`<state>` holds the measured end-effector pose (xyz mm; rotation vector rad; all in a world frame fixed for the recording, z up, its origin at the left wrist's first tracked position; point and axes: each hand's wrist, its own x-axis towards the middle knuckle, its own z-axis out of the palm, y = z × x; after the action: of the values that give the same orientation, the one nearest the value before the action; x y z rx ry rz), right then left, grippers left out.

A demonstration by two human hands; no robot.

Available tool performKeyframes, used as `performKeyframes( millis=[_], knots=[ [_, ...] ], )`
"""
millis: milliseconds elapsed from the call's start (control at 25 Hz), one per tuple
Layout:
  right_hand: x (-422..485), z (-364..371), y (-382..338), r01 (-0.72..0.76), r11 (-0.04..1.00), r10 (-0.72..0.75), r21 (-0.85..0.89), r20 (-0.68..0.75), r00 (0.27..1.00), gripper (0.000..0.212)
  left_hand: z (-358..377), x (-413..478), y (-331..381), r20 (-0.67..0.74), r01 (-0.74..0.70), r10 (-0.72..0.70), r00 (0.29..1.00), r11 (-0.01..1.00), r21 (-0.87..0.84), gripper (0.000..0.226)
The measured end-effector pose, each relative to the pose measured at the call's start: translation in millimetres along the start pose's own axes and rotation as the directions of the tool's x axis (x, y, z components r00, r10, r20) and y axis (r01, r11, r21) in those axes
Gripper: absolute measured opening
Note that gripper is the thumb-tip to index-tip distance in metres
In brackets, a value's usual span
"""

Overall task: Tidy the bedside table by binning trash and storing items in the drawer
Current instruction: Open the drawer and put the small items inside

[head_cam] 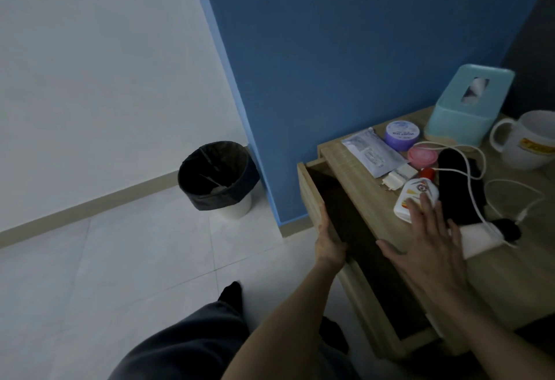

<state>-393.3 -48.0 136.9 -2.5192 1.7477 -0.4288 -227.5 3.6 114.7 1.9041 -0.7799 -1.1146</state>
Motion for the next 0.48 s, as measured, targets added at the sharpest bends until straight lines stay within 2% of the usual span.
performKeyframes(
  millis=[480],
  knots=[
    [-1,1,2,0.006,1.000,-0.006,-0.013,-0.001,1.000,0.096,-14,-1,-9,0.012,-0.003,0.003,1.000,1.000,0.008,0.102]
  ],
)
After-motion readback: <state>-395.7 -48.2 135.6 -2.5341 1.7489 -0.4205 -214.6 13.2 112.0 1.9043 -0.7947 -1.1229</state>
